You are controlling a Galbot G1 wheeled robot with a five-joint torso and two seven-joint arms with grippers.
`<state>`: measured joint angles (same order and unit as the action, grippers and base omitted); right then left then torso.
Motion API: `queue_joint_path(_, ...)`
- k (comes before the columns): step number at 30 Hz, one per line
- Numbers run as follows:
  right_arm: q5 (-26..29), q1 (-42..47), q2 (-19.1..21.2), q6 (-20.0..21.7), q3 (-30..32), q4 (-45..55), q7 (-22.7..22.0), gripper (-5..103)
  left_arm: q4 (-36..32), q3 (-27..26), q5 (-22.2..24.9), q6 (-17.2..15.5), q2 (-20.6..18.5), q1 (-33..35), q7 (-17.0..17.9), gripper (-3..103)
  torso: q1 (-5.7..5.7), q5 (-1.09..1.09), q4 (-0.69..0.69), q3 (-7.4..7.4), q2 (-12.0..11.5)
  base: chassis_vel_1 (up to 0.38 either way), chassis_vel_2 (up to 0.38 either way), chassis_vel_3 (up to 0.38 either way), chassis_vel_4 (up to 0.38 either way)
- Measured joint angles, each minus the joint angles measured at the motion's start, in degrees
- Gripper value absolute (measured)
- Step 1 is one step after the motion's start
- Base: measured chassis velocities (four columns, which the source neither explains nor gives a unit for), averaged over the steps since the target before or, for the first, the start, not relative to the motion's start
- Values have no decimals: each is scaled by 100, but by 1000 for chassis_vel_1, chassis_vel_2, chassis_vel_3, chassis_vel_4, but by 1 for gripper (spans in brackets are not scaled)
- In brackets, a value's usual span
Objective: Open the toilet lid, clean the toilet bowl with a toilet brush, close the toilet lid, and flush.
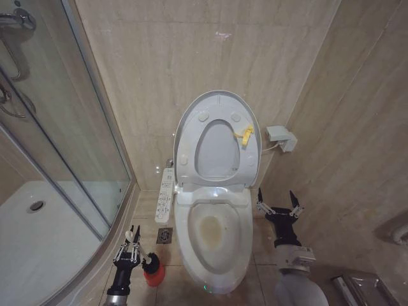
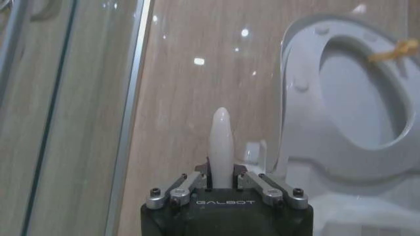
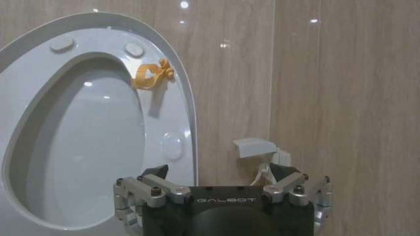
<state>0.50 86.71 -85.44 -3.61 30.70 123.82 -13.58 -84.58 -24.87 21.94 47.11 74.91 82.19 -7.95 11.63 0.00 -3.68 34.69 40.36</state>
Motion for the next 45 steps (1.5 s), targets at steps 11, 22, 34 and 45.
queue_joint_path(11, 0, 0, 0, 0, 0, 0, 0, 100, 1254, 152, -39, -7, -4, -683, -82, 20, 0, 0, 1, 0, 0, 0, 0, 0, 0)
queue_joint_path(22, 0, 0, 0, 0, 0, 0, 0, 100, 1720, 303, -55, -9, 4, -990, -183, 20, 0, 1, 1, 0, 0, 0, 0, 0, 0)
queue_joint_path(34, 0, 0, 0, 0, 0, 0, 0, 100, 2485, 429, -14, -11, 23, -1493, -365, 20, 0, 1, 1, 0, 0, 0, 0, 0, 0)
queue_joint_path(45, 0, 0, 0, 0, 0, 0, 0, 100, 3319, 561, -7, -17, 79, -1982, -556, 20, 0, 0, 1, 0, 0, 0, 0, 0, 0)
